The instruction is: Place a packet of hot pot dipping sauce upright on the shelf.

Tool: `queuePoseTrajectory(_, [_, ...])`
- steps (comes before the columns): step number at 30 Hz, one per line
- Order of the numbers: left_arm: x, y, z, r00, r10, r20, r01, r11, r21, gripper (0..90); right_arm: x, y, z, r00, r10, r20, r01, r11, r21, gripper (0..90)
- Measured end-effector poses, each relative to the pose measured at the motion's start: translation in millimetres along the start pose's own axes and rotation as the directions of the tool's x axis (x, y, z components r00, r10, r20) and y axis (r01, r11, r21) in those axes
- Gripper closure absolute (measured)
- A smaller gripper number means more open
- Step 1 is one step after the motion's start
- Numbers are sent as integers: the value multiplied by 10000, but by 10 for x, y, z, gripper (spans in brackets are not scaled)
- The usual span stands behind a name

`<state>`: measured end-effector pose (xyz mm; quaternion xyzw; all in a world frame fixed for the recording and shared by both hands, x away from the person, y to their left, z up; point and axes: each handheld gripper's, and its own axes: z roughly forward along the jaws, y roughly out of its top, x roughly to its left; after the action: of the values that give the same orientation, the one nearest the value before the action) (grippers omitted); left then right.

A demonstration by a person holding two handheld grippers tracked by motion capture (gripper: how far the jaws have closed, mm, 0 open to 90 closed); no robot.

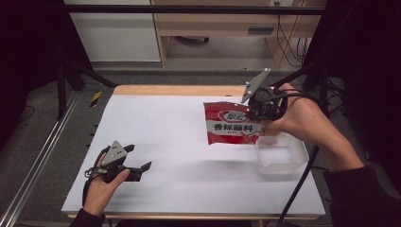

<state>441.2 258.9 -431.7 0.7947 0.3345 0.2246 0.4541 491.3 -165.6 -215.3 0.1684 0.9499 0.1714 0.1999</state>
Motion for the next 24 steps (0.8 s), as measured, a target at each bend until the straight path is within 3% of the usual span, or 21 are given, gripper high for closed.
queuePoseTrajectory(8, [96, -84, -19, 9992, -301, -252, 302, 9995, 61, 84, -133, -180, -109, 9992, 377, 136, -379, 9991, 195, 896])
queuePoseTrajectory(14, [74, -112, 27, 9998, -151, -153, 156, 9994, 303, 84, -244, -352, -232, 9964, 791, 318, -799, 9965, 259, 896])
queuePoseTrajectory(24, [160, -125, -21, 9990, -409, -199, 414, 9989, 232, 84, -404, -805, -307, 9854, 1635, 485, -1659, 9849, 496, 896])
